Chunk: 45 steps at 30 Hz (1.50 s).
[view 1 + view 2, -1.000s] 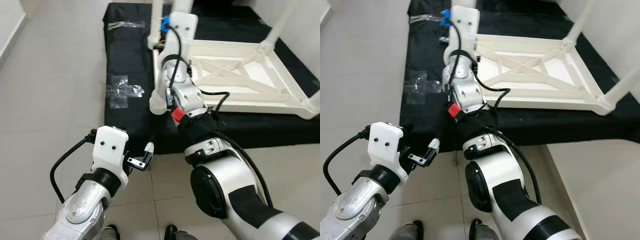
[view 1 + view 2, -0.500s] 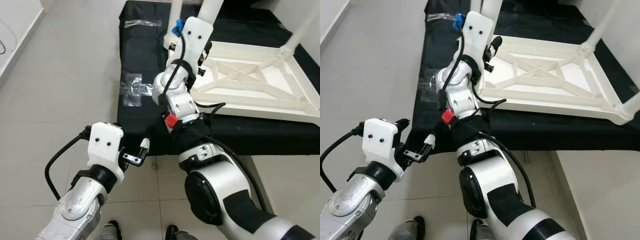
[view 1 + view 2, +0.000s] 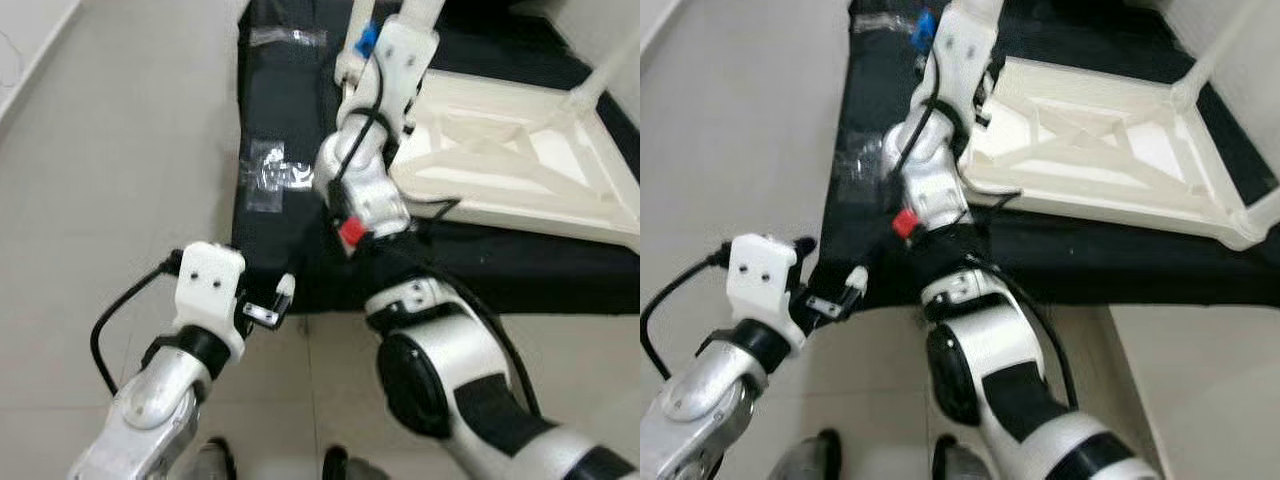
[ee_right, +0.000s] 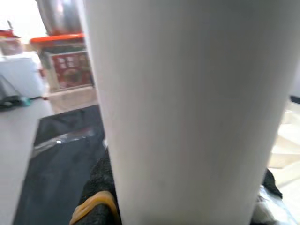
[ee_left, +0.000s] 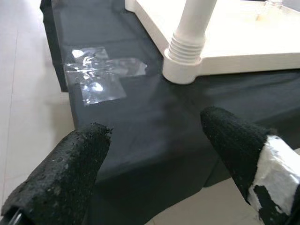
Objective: Building children table
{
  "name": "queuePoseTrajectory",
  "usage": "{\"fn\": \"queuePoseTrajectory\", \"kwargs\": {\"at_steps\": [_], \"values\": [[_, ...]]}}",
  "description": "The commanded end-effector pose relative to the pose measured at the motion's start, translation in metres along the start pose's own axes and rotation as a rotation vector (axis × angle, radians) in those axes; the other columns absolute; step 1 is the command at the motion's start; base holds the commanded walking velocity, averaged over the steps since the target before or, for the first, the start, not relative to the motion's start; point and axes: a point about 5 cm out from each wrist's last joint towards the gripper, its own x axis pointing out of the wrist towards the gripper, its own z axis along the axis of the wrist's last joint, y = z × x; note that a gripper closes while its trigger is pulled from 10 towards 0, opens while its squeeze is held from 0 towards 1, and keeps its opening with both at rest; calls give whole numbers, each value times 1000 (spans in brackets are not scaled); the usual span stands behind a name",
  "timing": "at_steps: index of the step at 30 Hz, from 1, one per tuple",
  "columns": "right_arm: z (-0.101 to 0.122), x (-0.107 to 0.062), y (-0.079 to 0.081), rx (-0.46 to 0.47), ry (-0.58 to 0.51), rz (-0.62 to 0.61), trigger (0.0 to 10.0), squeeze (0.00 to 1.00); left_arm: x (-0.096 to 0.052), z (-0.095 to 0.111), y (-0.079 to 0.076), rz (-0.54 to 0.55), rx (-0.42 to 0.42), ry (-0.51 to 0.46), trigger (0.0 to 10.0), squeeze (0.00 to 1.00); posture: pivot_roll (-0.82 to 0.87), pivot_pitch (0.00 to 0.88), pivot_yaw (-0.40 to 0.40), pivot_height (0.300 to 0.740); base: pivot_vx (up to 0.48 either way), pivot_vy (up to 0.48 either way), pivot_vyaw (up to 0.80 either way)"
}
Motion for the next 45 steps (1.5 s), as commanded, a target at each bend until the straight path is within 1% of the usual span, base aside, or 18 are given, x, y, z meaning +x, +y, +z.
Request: {"fn": "queuePoseTrajectory", "kwargs": {"at_steps": [1, 2, 4, 5, 6, 8, 9, 10, 12, 13, 14, 16, 17, 27, 38, 42, 43, 45], "values": [[7, 10, -9, 180, 35, 205, 10000, 0, 2, -4, 4, 10, 6, 10, 10000, 0, 150, 222, -87, 740, 0, 0, 0], [7, 10, -9, 180, 35, 205, 10000, 0, 2, -4, 4, 10, 6, 10, 10000, 0, 150, 222, -87, 740, 0, 0, 0], [19, 10, -6, 220, -6, 346, 10000, 0, 3, -4, 5, 14, 9, 11, 10000, 0, 150, 222, -87, 740, 0, 0, 0], [12, 6, -10, 266, 49, 498, 10000, 0, 6, -5, 8, 19, 50, 22, 10000, 0, 150, 191, -80, 740, 0, 0, 0], [12, 6, -10, 266, 49, 498, 10000, 0, 6, -5, 8, 19, 50, 22, 10000, 0, 150, 191, -80, 740, 0, 0, 0], [4, -2, -16, 336, 112, 690, 10000, 0, 9, -6, 12, 25, 101, 35, 10000, 0, 150, 188, -78, 740, 0, 0, 0], [4, -2, -16, 336, 112, 690, 10000, 0, 9, -6, 12, 25, 101, 35, 10000, 0, 150, 188, -78, 740, 0, 0, 0], [-8, -8, -24, 360, 173, 771, 10000, 0, 11, -7, 14, 14, 126, 40, 10000, 1000, 150, 173, -77, 740, 0, 0, 0], [-19, -19, -32, 388, 233, 855, 10000, 0, 14, -6, 16, -7, 170, 40, 10000, 1000, 144, 158, -70, 740, 0, 0, 0], [-27, -32, -38, 408, 274, 942, 10000, 0, 18, -6, 18, -27, 216, 44, 10000, 1000, 144, 152, -70, 740, 0, 0, 0], [-27, -32, -38, 408, 274, 942, 10000, 0, 18, -6, 18, -27, 216, 44, 10000, 1000, 144, 152, -70, 740, 0, 0, 0], [-33, -53, -44, 457, 325, 1082, 10000, 0, 23, -7, 20, -65, 292, 61, 10000, 996, 143, 141, -61, 740, 0, 0, 0], [-33, -60, -44, 471, 335, 1129, 10000, 0, 26, -8, 20, -81, 315, 68, 10000, 0, 142, 137, -58, 740, 0, 0, 0], [-27, -79, -42, 534, 369, 1294, 10000, 0, 35, -17, 17, -132, 320, 112, 10000, 0, 138, 107, -53, 740, 0, 0, 0], [-14, -84, -39, 551, 340, 1351, 10000, 0, 33, -37, 0, -210, 185, 206, 10000, 0, 131, 87, -56, 740, 0, 0, 0], [-14, -86, -38, 552, 342, 1354, 10000, 0, 33, -39, 0, -211, 182, 214, 10000, 0, 129, 86, -55, 740, 0, 0, 0], [-15, -87, -37, 548, 344, 1362, 10000, 0, 33, -40, 2, -205, 186, 220, 0, 0, 128, 83, -57, 740, 0, 0, 0], [-15, -87, -37, 548, 344, 1362, 10000, 0, 33, -40, 2, -205, 186, 220, 0, 0, 128, 83, -57, 740, 0, 0, 0]]}}
